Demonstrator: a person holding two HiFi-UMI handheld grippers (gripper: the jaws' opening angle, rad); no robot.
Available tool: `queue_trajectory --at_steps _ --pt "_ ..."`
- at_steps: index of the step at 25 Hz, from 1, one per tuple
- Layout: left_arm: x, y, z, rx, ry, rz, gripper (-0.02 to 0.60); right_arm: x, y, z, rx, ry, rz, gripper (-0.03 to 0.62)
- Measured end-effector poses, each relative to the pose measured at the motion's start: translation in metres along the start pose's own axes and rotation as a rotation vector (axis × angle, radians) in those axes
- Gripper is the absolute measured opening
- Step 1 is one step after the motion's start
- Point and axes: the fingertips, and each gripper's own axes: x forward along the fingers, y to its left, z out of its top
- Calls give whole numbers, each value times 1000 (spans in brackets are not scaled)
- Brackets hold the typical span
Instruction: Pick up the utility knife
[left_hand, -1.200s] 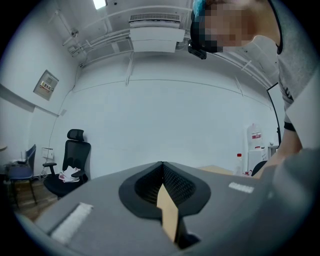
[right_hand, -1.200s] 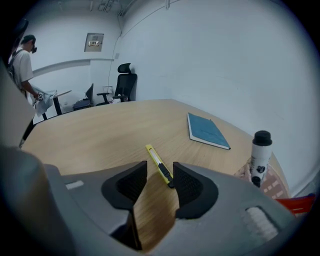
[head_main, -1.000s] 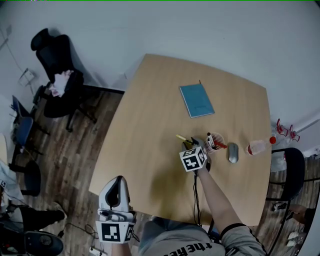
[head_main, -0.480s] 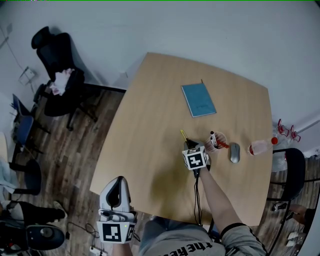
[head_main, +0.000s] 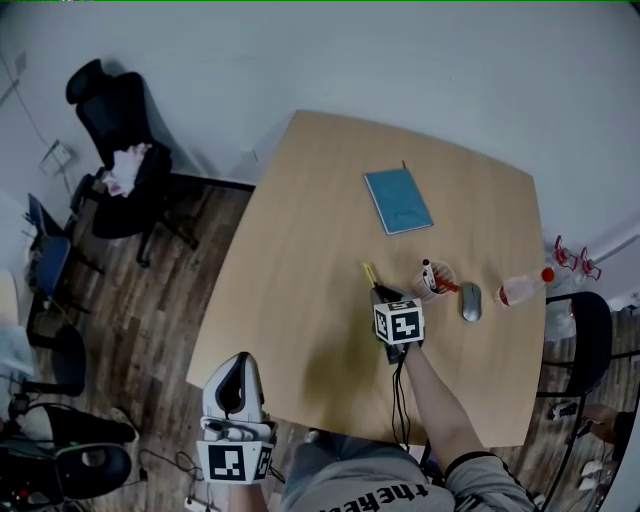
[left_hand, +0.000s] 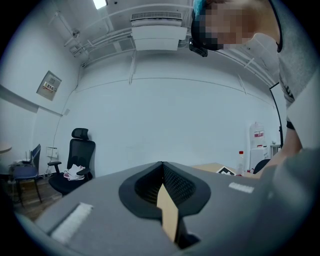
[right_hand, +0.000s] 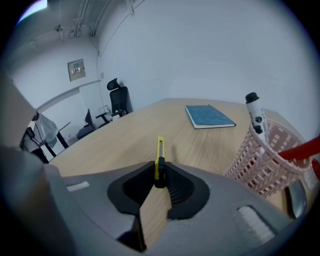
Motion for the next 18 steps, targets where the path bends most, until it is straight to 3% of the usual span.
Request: queue_trajectory --at_steps 13,18 --pt "-6 -12 4 -16 -28 -104 20 -84 38 -5 139 -185 66 67" --pt "-13 -19 8 -15 -41 -144 20 -120 53 -7 136 -252 74 67"
